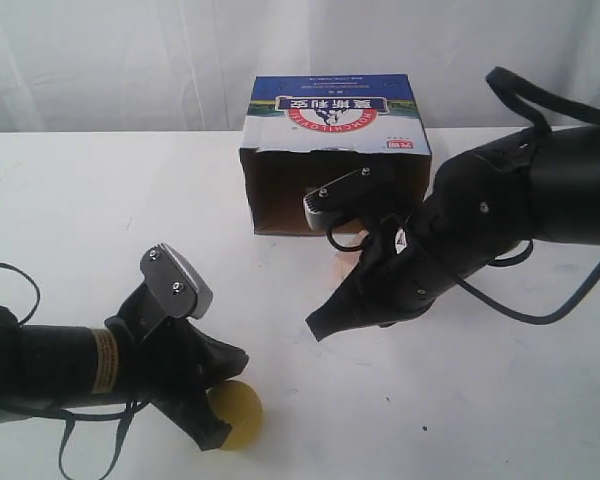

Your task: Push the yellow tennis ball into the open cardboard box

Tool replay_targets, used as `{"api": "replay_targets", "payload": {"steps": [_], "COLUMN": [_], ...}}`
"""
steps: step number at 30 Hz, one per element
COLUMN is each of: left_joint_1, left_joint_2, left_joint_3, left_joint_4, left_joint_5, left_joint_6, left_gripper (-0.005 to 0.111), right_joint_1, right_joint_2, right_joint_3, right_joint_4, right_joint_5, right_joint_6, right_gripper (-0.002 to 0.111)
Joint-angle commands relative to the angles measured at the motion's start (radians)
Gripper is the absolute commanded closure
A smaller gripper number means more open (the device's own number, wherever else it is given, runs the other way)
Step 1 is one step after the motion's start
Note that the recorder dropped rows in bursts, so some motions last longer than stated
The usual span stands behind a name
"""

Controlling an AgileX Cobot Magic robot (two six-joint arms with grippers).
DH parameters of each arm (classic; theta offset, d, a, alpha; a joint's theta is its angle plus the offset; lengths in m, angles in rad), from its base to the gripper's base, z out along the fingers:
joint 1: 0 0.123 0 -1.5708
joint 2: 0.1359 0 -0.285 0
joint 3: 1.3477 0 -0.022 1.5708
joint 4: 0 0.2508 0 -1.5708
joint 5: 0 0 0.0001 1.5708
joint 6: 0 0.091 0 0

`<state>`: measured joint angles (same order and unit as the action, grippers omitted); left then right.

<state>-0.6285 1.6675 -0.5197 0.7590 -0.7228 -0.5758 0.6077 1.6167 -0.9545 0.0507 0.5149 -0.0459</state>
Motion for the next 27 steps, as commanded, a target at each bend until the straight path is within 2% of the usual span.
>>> {"api": "replay_targets", "payload": {"steps": [1,3,6,7,8,10,13,15,17,20,23,26,27], "left_joint_1": [-0.007,-0.007,-0.007,-0.007,-0.007,-0.007,-0.007,-0.007,-0.007,-0.002,-0.001,-0.001,-0.001], "left_joint_2": [-0.001,-0.001,0.001,0.006,0.020,0.057,0.111,0.120,0.120,0.100,0.035,-0.016,-0.018], "left_joint_3": [0.007,0.007,0.007,0.007,0.007,0.007,-0.009,-0.053,-0.115,-0.173,-0.175,-0.155,-0.142], "left_joint_4": [0.003,0.003,0.003,0.003,-0.018,-0.082,-0.261,-0.373,-0.467,-0.507,-0.519,-0.452,-0.408], "left_joint_5": [0.073,0.073,0.091,0.089,0.073,0.036,-0.076,-0.126,-0.122,-0.117,-0.034,0.127,0.137], "left_joint_6": [0.010,0.010,0.010,0.013,0.037,0.097,0.299,0.394,0.458,0.522,0.481,0.279,0.209], "left_gripper": [0.107,0.107,0.107,0.107,0.107,0.107,0.107,0.107,0.107,0.107,0.107,0.107,0.107], "right_joint_1": [-0.003,-0.016,-0.079,-0.093,-0.129,-0.190,-0.273,-0.282,-0.282,-0.282,-0.282,-0.282,-0.282], "right_joint_2": [-0.044,-0.069,-0.152,-0.166,-0.203,-0.254,-0.300,-0.300,-0.300,-0.300,-0.300,-0.300,-0.300], "right_joint_3": [-0.002,-0.002,-0.002,-0.002,-0.002,-0.002,-0.002,-0.002,-0.002,0.002,0.002,0.005,0.009], "right_joint_4": [-0.178,-0.301,-0.723,-0.791,-0.935,-1.037,-1.022,-0.999,-0.937,-0.881,-0.872,-0.869,-0.872], "right_joint_5": [-0.001,0.011,0.120,0.149,0.221,0.285,0.332,0.353,0.333,0.282,0.269,0.269,0.264], "right_joint_6": [0.077,0.157,0.517,0.571,0.670,0.698,0.693,0.693,0.693,0.693,0.693,0.693,0.693], "right_gripper": [0.108,0.108,0.108,0.108,0.108,0.108,0.108,0.108,0.108,0.108,0.108,0.108,0.108]}}
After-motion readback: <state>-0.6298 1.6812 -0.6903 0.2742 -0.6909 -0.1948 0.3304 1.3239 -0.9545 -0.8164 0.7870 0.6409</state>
